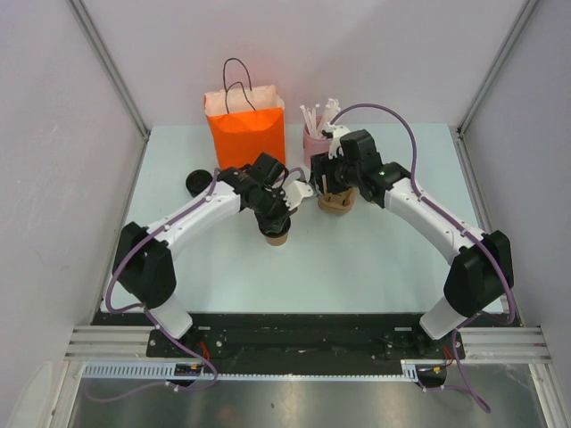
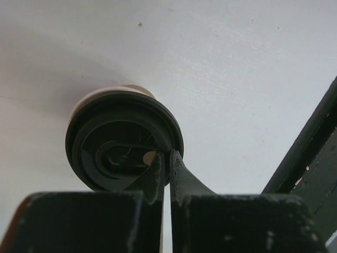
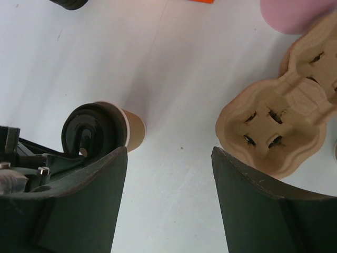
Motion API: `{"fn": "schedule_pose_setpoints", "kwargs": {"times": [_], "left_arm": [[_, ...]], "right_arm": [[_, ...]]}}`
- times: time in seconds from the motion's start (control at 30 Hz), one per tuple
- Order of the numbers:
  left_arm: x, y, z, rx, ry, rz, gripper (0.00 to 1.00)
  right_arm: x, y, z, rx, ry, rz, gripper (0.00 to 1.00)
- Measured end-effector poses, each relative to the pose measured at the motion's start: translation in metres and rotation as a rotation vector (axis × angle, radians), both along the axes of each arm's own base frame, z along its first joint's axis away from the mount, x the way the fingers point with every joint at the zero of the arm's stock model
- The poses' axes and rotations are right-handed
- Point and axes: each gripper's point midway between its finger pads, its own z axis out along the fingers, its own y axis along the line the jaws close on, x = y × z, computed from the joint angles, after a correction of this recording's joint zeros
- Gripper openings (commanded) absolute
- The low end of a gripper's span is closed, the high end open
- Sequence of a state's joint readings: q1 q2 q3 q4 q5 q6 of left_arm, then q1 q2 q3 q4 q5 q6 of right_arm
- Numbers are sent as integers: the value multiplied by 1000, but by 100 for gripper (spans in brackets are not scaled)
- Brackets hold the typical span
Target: Pack the takeout coffee
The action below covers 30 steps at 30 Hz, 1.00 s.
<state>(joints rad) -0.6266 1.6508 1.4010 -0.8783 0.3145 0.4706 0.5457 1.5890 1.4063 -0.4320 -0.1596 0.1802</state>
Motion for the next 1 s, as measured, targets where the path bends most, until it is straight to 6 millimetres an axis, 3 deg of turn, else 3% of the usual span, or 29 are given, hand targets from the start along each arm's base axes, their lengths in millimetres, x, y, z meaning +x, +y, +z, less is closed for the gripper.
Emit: {"fn": "schedule_pose_setpoints", "kwargs": {"times": [1.0], "left_arm": [[4,-2,-7,38,-2,-8,0]], "right_arm": [[0,-7,-3,-20,-5,-10,70]]}}
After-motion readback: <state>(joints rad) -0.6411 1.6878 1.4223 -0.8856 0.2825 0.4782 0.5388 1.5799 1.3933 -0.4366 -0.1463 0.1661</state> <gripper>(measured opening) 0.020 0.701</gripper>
